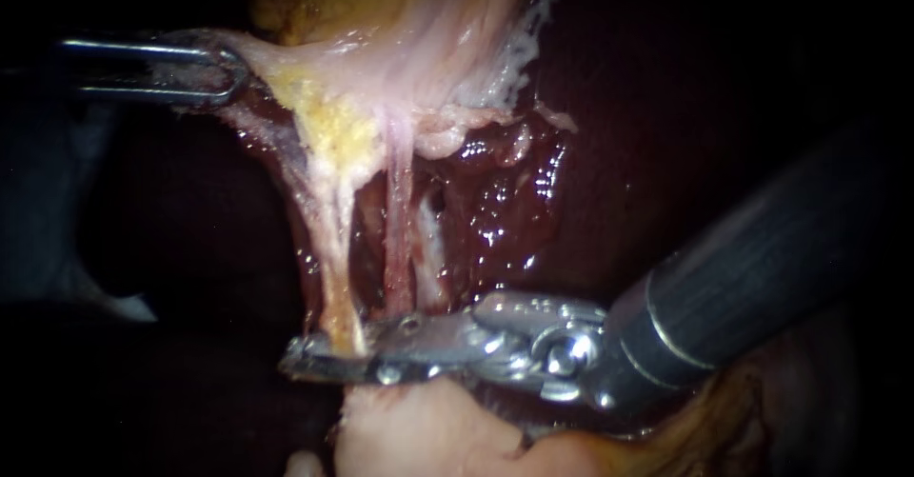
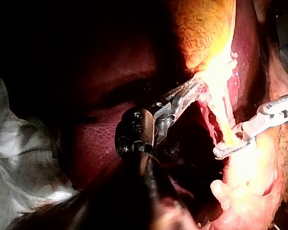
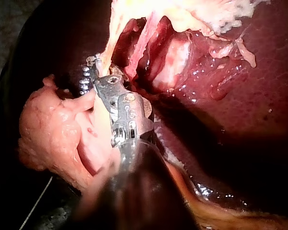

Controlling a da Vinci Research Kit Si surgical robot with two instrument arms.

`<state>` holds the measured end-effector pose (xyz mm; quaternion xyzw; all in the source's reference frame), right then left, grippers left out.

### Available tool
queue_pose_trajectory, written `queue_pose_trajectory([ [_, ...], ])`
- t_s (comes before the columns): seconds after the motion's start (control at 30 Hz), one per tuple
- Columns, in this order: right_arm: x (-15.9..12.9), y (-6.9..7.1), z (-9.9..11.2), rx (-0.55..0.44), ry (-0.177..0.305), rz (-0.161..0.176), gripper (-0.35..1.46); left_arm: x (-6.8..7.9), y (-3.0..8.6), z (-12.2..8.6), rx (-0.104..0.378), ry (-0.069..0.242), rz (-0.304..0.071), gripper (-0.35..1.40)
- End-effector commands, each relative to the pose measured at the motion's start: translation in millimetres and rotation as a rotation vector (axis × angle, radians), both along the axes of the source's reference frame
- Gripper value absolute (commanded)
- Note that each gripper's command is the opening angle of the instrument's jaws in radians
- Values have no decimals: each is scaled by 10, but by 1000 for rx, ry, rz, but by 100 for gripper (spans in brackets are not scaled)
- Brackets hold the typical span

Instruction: Going back first clip left tube

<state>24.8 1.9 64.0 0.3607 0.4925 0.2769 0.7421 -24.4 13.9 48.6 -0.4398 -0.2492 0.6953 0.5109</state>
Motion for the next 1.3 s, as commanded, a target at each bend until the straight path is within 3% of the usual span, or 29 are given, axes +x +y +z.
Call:
queue_pose_trajectory([
  [0.03, 0, 0, 1, 0, 0, 0, -35, 0, 0, 0, 0, 0, 0, -35],
  [0.13, -1, 0, 1, 7, 0, 0, -35, 0, 0, 0, 0, 0, 0, -35],
  [0.23, 0, -1, 2, -11, 21, -31, -35, 0, 0, 0, 0, 0, 0, -35],
  [0.37, 5, -1, 5, -43, 74, -14, 32, 0, 0, 0, 0, 0, 1, -35],
  [0.43, 5, 0, 7, -48, 94, -6, 40, 1, 0, 0, 0, -1, 1, -35],
  [0.57, 2, 3, 11, -85, 111, -20, 43, 1, 0, 0, 0, -1, 1, -35],
  [0.97, -44, 19, 21, -280, 90, 18, 49, 3, 0, 0, 0, -1, 2, -35],
  [1.13, -77, 29, 11, -362, 87, 19, 50, 3, 0, 0, 0, -1, 2, -35],
  [1.3, -119, 47, -8, -444, 103, -3, 50, 4, -1, -1, 0, -2, 2, -35],
])
